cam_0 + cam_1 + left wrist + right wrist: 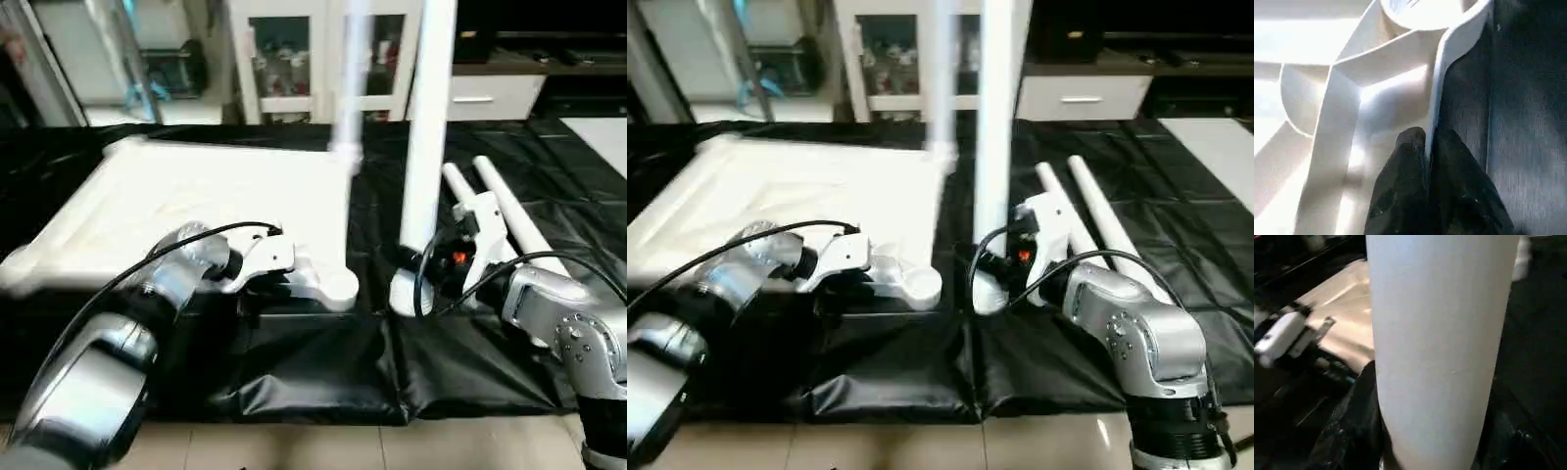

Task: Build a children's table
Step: Pick table leg, then insert table leg to table base

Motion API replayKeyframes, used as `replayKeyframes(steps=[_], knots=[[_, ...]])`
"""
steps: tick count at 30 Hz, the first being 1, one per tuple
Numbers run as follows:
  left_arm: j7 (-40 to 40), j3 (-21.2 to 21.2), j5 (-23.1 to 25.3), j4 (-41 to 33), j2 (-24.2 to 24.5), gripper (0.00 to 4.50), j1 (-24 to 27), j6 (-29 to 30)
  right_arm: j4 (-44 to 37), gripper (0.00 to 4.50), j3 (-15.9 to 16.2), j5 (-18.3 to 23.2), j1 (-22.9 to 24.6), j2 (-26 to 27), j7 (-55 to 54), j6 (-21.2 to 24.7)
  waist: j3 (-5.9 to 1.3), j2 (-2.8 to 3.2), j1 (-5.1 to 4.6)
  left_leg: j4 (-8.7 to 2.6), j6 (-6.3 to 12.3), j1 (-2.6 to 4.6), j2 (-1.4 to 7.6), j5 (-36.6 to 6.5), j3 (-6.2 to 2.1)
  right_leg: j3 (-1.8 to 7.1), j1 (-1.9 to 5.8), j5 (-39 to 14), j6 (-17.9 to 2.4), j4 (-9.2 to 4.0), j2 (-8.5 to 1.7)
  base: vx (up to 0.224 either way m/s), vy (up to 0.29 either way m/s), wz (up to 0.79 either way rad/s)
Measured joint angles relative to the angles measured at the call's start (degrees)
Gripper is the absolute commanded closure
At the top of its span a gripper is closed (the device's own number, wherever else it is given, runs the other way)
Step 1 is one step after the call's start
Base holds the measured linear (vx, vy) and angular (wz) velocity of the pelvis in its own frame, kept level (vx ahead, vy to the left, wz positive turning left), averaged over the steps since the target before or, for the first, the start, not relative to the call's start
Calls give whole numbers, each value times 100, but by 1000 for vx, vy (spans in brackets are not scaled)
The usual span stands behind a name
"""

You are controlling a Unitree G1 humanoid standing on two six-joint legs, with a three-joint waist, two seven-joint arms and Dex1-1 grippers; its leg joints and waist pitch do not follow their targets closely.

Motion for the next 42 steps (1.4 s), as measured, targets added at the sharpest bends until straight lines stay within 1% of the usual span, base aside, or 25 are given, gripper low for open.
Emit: replayKeyframes(steps=[2, 3, 4, 6, 7, 10, 13, 16, 17, 20, 21, 22, 23, 25, 26, 27, 33, 38, 40, 42], knots=[[151, 149, -15, -488, -21, 437, 280, 326, 127, 261, -73, -68, -49, 123, -163, -134, 2, -7, -44, 0, 0, -1, 0, 0, -2, -3, -1, 0, 0, -2, -1, 0, 0, 0], [256, 259, -22, -986, -71, 439, 553, 512, 209, 261, -81, -154, -100, 186, -272, -264, 11, -32, -76, -2, 0, -1, -1, 0, -2, -4, -7, 0, 1, -6, -1, 0, 0, 0], [325, 303, -36, -1299, -93, 439, 757, 558, 271, 261, -93, -192, -139, 215, -331, -355, 7, -27, -85, -1, 0, -3, -1, 0, -2, -3, -12, 0, 1, -6, -2, 0, 0, 0], [425, 339, -143, -1705, -171, 444, 1024, 565, 356, 261, -116, -225, -178, 260, -411, -417, 5, -64, -73, -2, 0, -11, -1, 0, -5, -5, -25, -1, 2, -7, -1, 0, 0, 0], [440, 342, -177, -1787, -211, 445, 1083, 566, 359, 261, -117, -224, -180, 287, -425, -417, 8, -74, -70, -2, 0, -21, -1, 0, -5, -4, -35, -1, 2, -7, -1, 0, 0, 0], [459, 293, -330, -2094, -289, 450, 1263, 554, 419, 261, -101, -164, -206, 376, -362, -416, 4, -115, -21, -9, 5, -70, -3, -4, -5, -4, -74, 2, -3, -7, 0, 0, 0, 0], [481, 283, -350, -2388, -277, 450, 1411, 618, 451, 261, -102, -26, -236, 374, -131, -403, 4, -122, 16, -11, 15, -103, -1, -13, -4, -6, -99, 10, -18, -7, 0, 0, 0, 0], [509, 270, -312, -2613, -284, 450, 1513, 731, 474, 261, -73, 121, -247, 348, 161, -394, 5, -125, 51, -14, 26, -105, 1, -20, -1, -8, -101, -6, -20, -7, 0, 0, 0, 0], [516, 258, -300, -2654, -287, 450, 1526, 752, 477, 261, -64, 129, -249, 342, 219, -397, 6, -126, 61, -15, 28, -105, 1, -21, -1, -8, -101, -8, -20, -7, 0, 0, 0, 0], [568, 230, -186, -2811, -271, 450, 1595, 780, 608, 261, 100, 127, -322, 280, 510, -459, 8, -129, 59, -15, 30, -104, 1, -23, 2, -7, -101, -9, -21, -8, 0, 0, 0, 0], [620, 208, -144, -2836, -275, 400, 1605, 776, 737, 261, 143, 125, -388, 280, 629, -552, 8, -131, 59, -14, 29, -103, 1, -22, 2, -7, -101, -9, -21, -6, 0, 0, 0, 0], [657, 191, -137, -2853, -281, 400, 1608, 792, 804, 261, 145, 124, -434, 282, 670, -600, 11, -137, 62, -14, 27, -102, 1, -22, 2, -7, -100, -9, -21, -6, 0, 0, 0, 0], [666, 187, -138, -2869, -286, 388, 1614, 814, 843, 261, 142, 123, -477, 279, 705, -637, 12, -142, 67, -14, 26, -102, 1, -21, 1, -7, -100, -8, -21, -5, -1, 0, 0, 0], [708, 169, -127, -2886, -284, 382, 1636, 859, 917, 261, 139, 123, -569, 276, 765, -660, 15, -160, 63, -13, 26, -101, 1, -21, 2, -6, -99, -8, -21, -4, 0, 0, 0, 0], [716, 168, -123, -2909, -283, 354, 1655, 859, 949, 261, 136, 123, -591, 268, 789, -665, 16, -172, 64, -14, 25, -101, 2, -21, 2, -6, -99, -9, -21, -4, 0, 0, 0, 0], [728, 164, -117, -2939, -277, 343, 1670, 853, 990, 261, 135, 123, -607, 251, 817, -666, 13, -182, 65, -14, 25, -101, 2, -21, 2, -7, -99, -9, -21, -4, 0, 0, 0, 0], [705, 163, -146, -2999, -274, 338, 1700, 925, 1100, 261, 139, 126, -694, 181, 1046, -667, 20, -201, 66, -12, 25, -101, 2, -20, 2, -6, -99, -8, -22, -1, 0, 0, 0, 0], [629, 192, -249, -2943, -271, 338, 1655, 1006, 1374, 261, 207, 99, -810, 174, 1272, -915, 17, -213, 55, -12, 24, -99, 3, -19, 3, -6, -99, -8, -22, 0, 0, 0, 0, 0], [566, 214, -298, -2893, -282, 366, 1624, 1013, 1488, 261, 305, 65, -811, 218, 1303, -987, 17, -216, 58, -12, 24, -100, 2, -20, 3, -6, -100, -8, -22, 0, 0, 0, 0, 0], [542, 285, -403, -2831, -318, 377, 1619, 1028, 1605, 261, 341, 27, -830, 272, 1331, -1047, 18, -217, 59, -12, 24, -101, 2, -20, 3, -6, -100, -8, -22, -1, 0, 0, 0, 0]])
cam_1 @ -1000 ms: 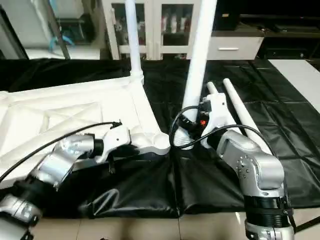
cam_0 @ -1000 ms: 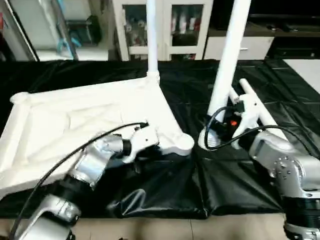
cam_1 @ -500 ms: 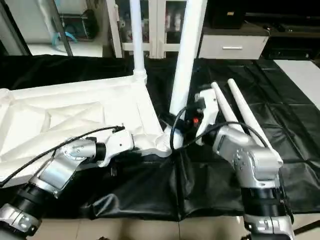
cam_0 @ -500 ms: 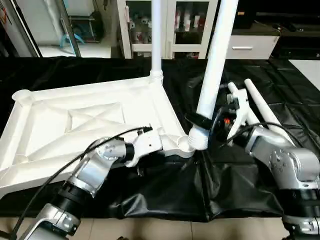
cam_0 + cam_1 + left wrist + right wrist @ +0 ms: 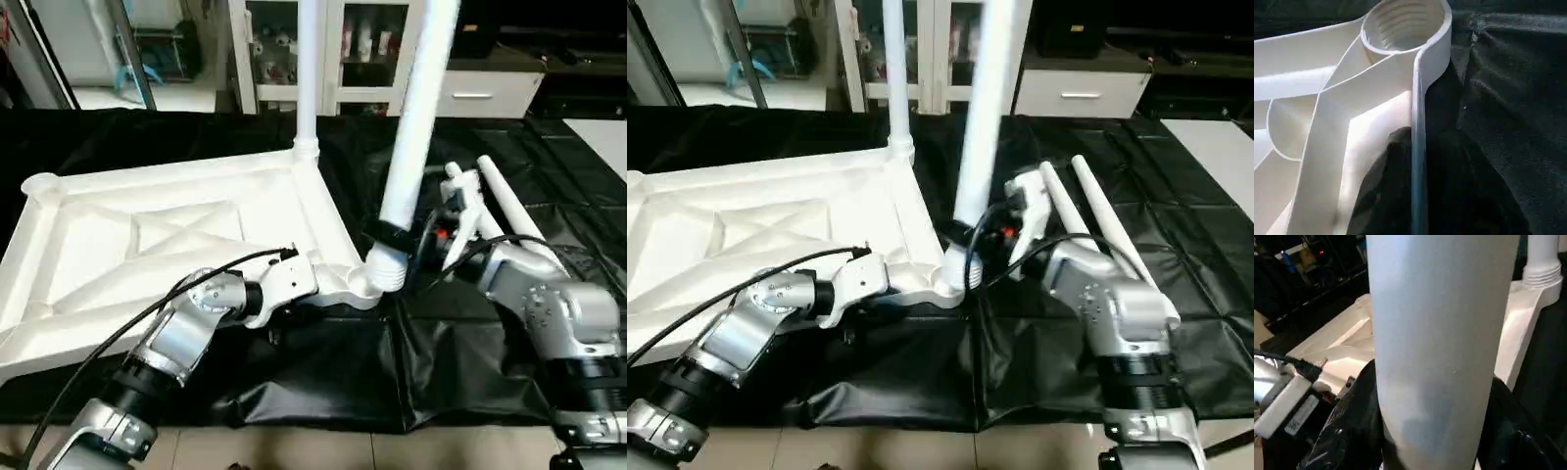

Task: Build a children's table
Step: Insert table leg to table base

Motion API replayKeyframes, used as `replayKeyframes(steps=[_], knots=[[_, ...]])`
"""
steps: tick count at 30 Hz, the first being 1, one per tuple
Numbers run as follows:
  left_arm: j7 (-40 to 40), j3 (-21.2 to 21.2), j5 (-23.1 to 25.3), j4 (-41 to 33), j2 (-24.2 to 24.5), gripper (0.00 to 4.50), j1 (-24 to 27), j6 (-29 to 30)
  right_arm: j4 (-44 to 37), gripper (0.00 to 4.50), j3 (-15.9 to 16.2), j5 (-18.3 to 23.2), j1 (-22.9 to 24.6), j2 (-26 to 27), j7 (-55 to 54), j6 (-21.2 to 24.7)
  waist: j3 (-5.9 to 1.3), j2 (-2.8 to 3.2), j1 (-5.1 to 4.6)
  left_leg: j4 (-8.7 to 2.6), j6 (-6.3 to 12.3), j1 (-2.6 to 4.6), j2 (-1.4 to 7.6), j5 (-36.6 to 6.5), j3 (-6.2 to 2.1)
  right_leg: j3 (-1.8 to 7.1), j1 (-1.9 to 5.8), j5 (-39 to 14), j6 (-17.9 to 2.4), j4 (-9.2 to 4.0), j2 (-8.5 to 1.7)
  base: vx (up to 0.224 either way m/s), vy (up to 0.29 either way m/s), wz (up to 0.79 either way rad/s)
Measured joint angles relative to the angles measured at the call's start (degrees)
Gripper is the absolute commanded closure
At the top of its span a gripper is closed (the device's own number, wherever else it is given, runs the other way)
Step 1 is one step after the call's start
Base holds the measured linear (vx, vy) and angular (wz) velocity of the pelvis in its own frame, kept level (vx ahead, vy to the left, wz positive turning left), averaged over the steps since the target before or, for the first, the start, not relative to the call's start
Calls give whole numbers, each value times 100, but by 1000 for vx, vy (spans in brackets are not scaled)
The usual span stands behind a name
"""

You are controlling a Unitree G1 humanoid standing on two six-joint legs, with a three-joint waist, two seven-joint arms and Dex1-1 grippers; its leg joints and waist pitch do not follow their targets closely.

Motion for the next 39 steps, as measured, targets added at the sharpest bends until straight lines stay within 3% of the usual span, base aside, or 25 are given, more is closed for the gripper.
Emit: replayKeyframes(steps=[8, 24, 39], knots=[[-131, 7, -74, 135, 14, 449, -95, -27, 306, 261, 134, -222, -54, -24, 168, -252, 2, -5, 1, 0, 1, -1, 1, -1, 0, -1, 0, 0, 0, -1, 0, 0, 0, 0], [-266, -82, -70, -72, 91, 450, -2, -29, 956, 261, 256, -455, -228, 108, 289, -709, 1, -13, -2, 0, 2, 0, 1, -1, 2, 0, 0, 0, 0, -1, 0, 0, 0, 0], [-229, -105, -58, -105, 102, 450, 10, -28, 1184, 261, 254, -451, -93, 279, 396, -766, 2, -31, 5, 1, 1, 3, 1, 0, 3, 1, 2, 1, -1, 1, -1, 0, 0, 0]])
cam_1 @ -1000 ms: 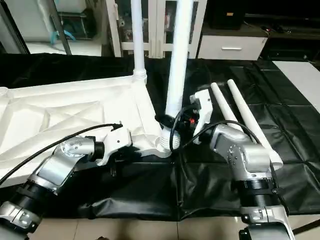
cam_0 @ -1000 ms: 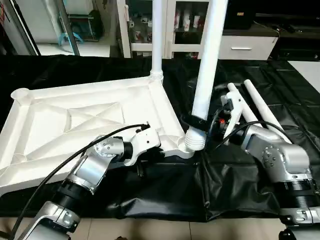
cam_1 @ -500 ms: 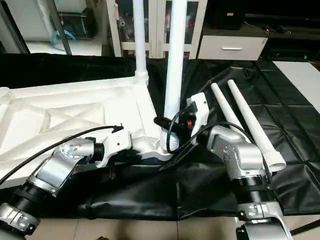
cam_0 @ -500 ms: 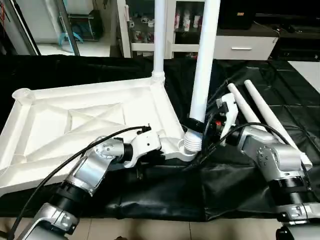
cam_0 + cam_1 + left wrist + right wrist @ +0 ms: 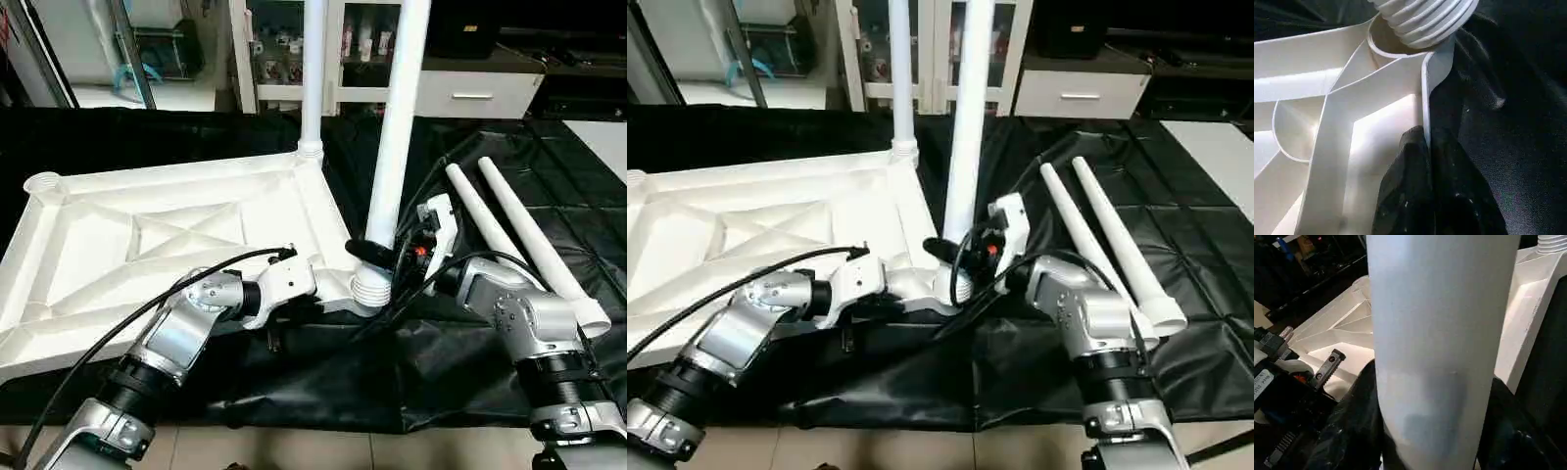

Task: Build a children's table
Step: Insert table leg to table base

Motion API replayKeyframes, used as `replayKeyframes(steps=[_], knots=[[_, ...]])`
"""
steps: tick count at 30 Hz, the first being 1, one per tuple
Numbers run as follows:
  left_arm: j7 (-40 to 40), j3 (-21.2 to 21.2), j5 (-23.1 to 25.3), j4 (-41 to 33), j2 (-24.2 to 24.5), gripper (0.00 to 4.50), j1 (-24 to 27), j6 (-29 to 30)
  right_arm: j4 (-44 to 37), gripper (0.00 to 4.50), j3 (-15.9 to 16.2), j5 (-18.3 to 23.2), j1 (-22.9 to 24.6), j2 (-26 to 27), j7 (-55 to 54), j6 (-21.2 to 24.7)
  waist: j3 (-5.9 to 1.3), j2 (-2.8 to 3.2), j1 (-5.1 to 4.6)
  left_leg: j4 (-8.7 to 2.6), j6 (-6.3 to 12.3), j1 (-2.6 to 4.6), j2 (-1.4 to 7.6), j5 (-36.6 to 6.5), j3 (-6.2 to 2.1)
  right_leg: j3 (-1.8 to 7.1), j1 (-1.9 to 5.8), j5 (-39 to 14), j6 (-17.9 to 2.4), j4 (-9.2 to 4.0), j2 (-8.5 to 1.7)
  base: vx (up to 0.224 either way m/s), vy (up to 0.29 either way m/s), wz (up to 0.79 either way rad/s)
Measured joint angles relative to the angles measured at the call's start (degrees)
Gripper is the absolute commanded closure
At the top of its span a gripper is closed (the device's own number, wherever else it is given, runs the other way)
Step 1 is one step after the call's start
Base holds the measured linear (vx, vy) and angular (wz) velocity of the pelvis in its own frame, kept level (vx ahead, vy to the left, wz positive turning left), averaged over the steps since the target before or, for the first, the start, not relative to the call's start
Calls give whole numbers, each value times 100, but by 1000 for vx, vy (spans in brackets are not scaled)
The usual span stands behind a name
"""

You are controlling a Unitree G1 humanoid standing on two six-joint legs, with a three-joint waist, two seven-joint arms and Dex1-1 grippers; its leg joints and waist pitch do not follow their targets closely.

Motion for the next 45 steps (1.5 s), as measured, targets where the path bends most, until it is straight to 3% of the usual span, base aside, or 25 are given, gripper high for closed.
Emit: replayKeyframes(steps=[14, 21, 30, 36, 45], knots=[[1, -4, -8, 19, 6, 450, -12, -6, 644, 261, -453, 88, -17, 390, -285, -411, -3, -4, 0, 0, 0, 1, 0, 0, 0, 0, 1, 0, 0, 0, 0, 0, 0, 0], [34, -1, -10, 69, -7, 450, -43, -25, 629, 261, -522, 110, 162, 489, -327, -742, -5, -6, 4, 1, -1, 4, 0, 1, 0, 0, 5, 1, -2, 0, 0, 0, 0, 0], [89, -28, -2, 91, -48, 450, -49, -53, 14, 262, -416, -150, 823, 624, -489, -1651, -14, -2, 30, -1, 0, 4, -1, 0, 1, 0, 9, 0, 0, -5, -3, 0, 0, 0], [106, -54, -6, 138, -65, 450, -51, -106, -284, 262, -164, -468, 1144, 630, -661, -2259, -29, 20, 30, -2, 0, 4, -1, 0, 0, 1, 19, -2, 2, -12, -3, 0, 0, 0], [133, -77, -5, 183, -73, 450, -61, -165, -481, 262, -1, -739, 1401, 617, -763, -2739, -32, 25, 24, -2, 0, 5, -1, 0, 0, 2, 27, -6, 10, -15, -3, 0, 0, 0]])
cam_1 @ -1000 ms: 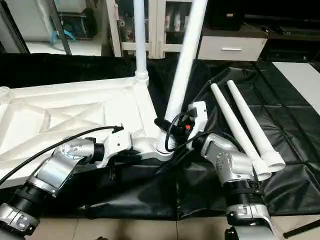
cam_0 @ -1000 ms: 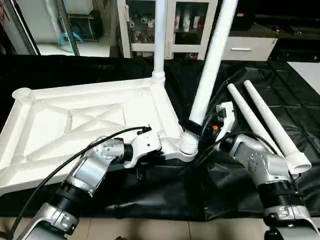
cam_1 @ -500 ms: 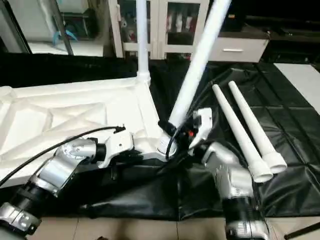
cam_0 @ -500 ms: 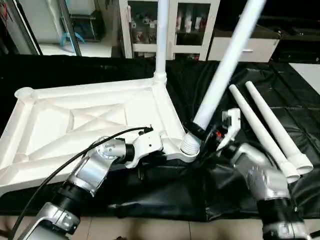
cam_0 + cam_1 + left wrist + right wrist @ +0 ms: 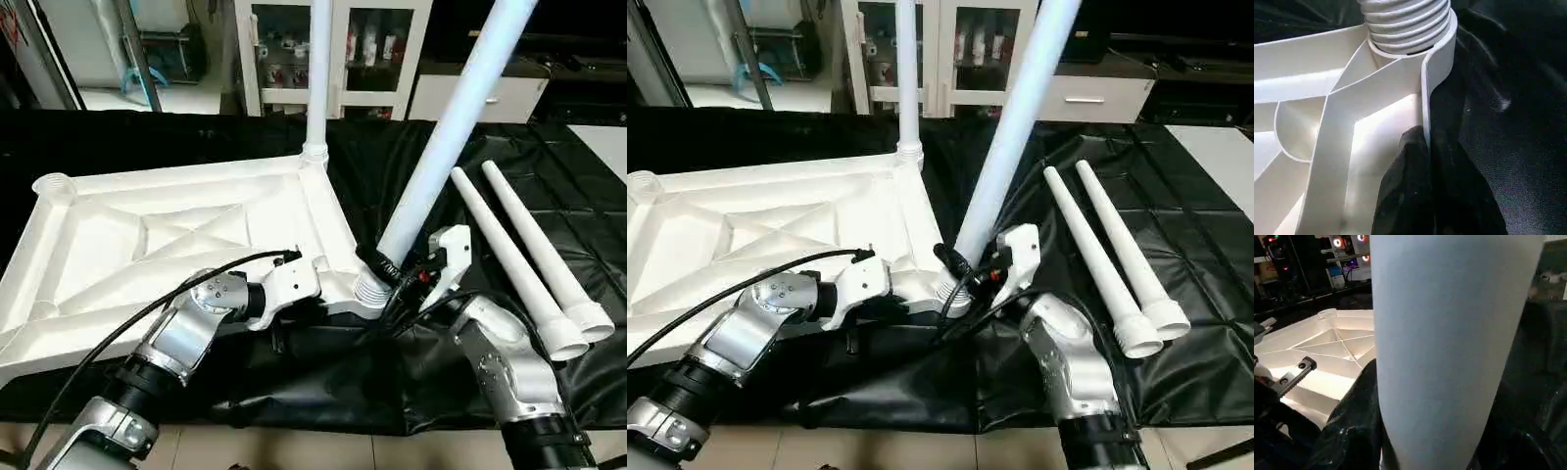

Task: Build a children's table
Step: Insert table leg to table base

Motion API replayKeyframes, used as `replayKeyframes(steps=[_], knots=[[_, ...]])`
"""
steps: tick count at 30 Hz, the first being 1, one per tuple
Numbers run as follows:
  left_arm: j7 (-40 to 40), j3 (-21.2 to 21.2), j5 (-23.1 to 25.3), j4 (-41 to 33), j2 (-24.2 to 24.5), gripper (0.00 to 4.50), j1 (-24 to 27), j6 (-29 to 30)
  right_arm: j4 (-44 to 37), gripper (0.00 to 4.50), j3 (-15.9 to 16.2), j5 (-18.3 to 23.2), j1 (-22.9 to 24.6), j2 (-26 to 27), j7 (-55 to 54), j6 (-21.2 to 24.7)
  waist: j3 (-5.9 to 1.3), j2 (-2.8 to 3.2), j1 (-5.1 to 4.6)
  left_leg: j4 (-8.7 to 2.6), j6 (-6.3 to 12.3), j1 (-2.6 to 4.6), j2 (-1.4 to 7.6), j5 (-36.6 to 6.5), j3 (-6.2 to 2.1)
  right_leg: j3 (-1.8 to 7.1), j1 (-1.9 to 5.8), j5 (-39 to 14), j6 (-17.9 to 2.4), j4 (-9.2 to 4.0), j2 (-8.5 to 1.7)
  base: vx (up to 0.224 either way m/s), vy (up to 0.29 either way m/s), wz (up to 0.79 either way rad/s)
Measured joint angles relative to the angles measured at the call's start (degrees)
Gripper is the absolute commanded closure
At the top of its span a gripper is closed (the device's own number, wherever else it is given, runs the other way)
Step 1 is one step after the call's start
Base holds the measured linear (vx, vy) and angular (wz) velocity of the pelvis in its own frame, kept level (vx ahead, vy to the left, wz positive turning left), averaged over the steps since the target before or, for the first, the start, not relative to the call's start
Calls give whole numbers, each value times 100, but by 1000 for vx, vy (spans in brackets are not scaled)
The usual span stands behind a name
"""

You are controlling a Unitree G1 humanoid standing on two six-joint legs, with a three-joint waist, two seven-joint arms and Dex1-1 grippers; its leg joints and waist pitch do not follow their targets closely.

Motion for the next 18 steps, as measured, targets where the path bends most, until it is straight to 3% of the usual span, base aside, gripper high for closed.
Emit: replayKeyframes(steps=[5, 10, 18], knots=[[12, -11, 2, 24, -8, 450, -12, -8, -57, 262, 95, -126, 30, -58, -3, -118, -2, 0, -7, 0, 0, 0, -1, 0, 0, 3, 6, -1, 2, -4, 0, 0, 0, 0], [20, -43, 1, 68, -14, 450, -27, -28, -160, 262, 473, -520, 44, -413, 101, -245, -21, -15, -11, -2, 0, 3, 0, 0, 0, 5, 16, -7, 12, -6, 0, 0, 0, 0], [36, -53, 12, 99, -18, 450, -28, -31, -68, 262, 486, -512, 4, -395, 80, -228, -47, -37, -27, -4, 0, 4, 0, 0, 0, 6, 21, -27, 44, -11, 1, 0, 0, 0]])
